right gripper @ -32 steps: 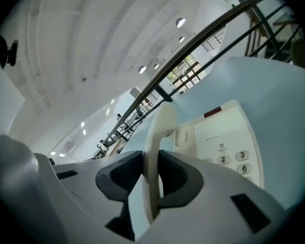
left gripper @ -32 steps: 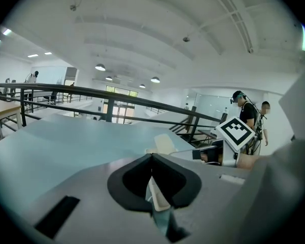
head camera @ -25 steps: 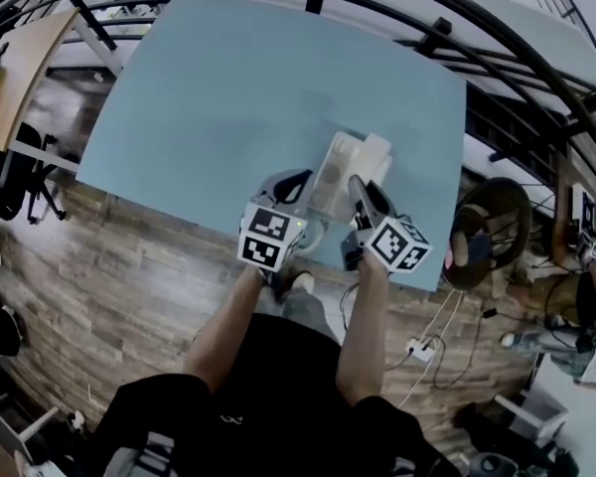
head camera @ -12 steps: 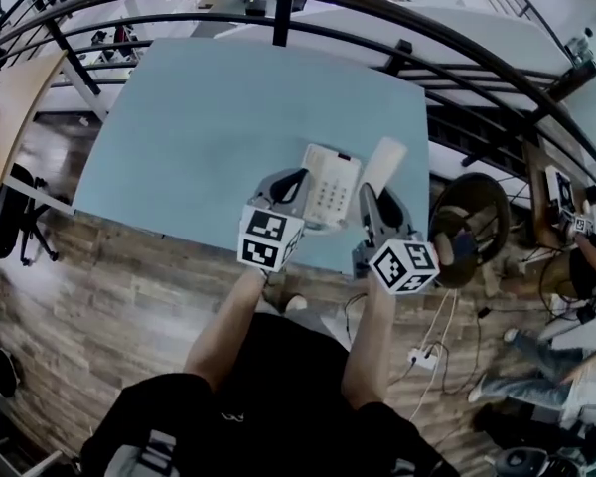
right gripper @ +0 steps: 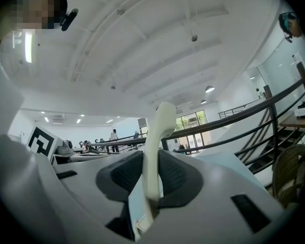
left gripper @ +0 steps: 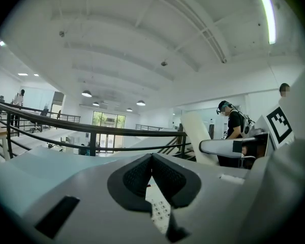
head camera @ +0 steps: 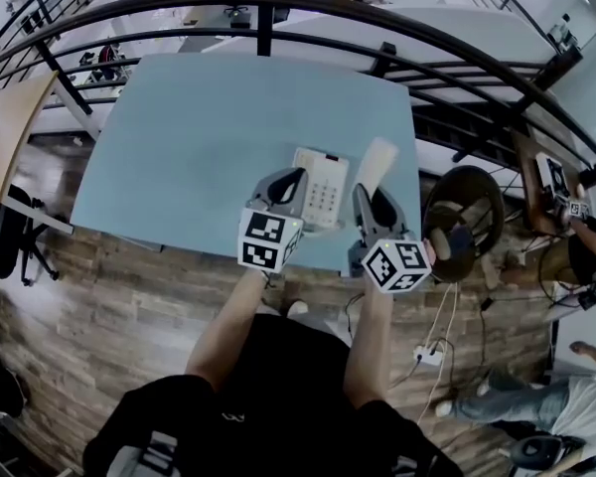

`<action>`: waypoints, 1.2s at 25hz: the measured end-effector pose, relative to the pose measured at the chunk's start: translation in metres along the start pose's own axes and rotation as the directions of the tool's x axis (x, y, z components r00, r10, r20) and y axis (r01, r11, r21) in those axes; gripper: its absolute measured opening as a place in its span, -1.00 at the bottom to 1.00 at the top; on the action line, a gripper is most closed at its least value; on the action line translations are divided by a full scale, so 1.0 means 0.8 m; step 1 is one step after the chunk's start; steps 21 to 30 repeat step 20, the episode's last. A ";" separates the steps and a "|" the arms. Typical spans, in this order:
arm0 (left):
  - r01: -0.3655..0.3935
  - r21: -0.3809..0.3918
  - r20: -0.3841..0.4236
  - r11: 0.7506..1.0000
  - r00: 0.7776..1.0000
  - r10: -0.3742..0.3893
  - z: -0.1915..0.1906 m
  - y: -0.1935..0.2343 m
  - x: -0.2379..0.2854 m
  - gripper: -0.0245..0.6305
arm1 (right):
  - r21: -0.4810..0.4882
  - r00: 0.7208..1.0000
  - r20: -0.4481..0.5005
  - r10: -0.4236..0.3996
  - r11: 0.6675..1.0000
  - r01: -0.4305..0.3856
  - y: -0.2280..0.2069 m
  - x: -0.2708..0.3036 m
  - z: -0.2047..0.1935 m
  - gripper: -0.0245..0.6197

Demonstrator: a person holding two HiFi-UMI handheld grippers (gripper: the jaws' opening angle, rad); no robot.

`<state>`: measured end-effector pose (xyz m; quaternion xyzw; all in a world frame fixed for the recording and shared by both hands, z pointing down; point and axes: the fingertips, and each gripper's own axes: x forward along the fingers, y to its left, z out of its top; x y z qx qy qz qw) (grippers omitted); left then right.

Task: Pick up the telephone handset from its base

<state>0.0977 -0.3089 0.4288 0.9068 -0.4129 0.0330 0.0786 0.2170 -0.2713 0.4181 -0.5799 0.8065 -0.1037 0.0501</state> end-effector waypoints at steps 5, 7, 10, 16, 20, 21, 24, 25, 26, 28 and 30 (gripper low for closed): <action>0.000 0.002 -0.001 1.000 1.000 0.000 0.000 0.002 0.001 -0.93 | -0.011 1.000 -0.001 0.001 1.000 -0.001 0.000 0.002 0.000 -0.66; -0.003 -0.001 -0.001 1.000 1.000 0.003 -0.001 0.005 0.002 -0.93 | -0.012 1.000 -0.003 0.004 1.000 -0.004 0.002 0.005 -0.001 -0.66; -0.005 -0.007 -0.007 1.000 1.000 0.005 -0.003 0.008 0.003 -0.93 | -0.023 1.000 -0.012 0.005 1.000 -0.006 0.002 0.009 -0.005 -0.66; -0.025 0.107 -0.013 0.994 1.000 0.027 0.009 0.000 0.002 -0.93 | -0.044 1.000 -0.021 0.011 0.999 -0.012 0.008 0.010 -0.004 -0.66; 0.003 0.093 0.007 0.996 1.000 -0.003 0.014 -0.007 0.007 -0.93 | -0.047 1.000 -0.015 0.011 0.999 -0.011 0.009 0.013 -0.005 -0.66; 0.003 0.093 0.007 0.996 1.000 -0.003 0.014 -0.007 0.007 -0.93 | -0.047 1.000 -0.015 0.011 0.999 -0.011 0.009 0.013 -0.005 -0.66; 0.003 0.093 0.007 0.996 1.000 -0.003 0.014 -0.007 0.007 -0.93 | -0.047 1.000 -0.015 0.011 0.999 -0.011 0.009 0.013 -0.005 -0.66; 0.003 0.093 0.007 0.996 1.000 -0.003 0.014 -0.007 0.007 -0.93 | -0.047 1.000 -0.015 0.011 0.999 -0.011 0.009 0.013 -0.005 -0.66; 0.003 0.093 0.007 0.996 1.000 -0.003 0.014 -0.007 0.007 -0.93 | -0.047 1.000 -0.015 0.011 0.999 -0.011 0.009 0.013 -0.005 -0.66; 0.003 0.093 0.007 0.996 1.000 -0.003 0.014 -0.007 0.007 -0.93 | -0.047 1.000 -0.015 0.011 0.999 -0.011 0.009 0.013 -0.005 -0.66; 0.003 0.093 0.007 0.996 1.000 -0.003 0.014 -0.007 0.007 -0.93 | -0.047 1.000 -0.015 0.011 0.999 -0.011 0.009 0.013 -0.005 -0.66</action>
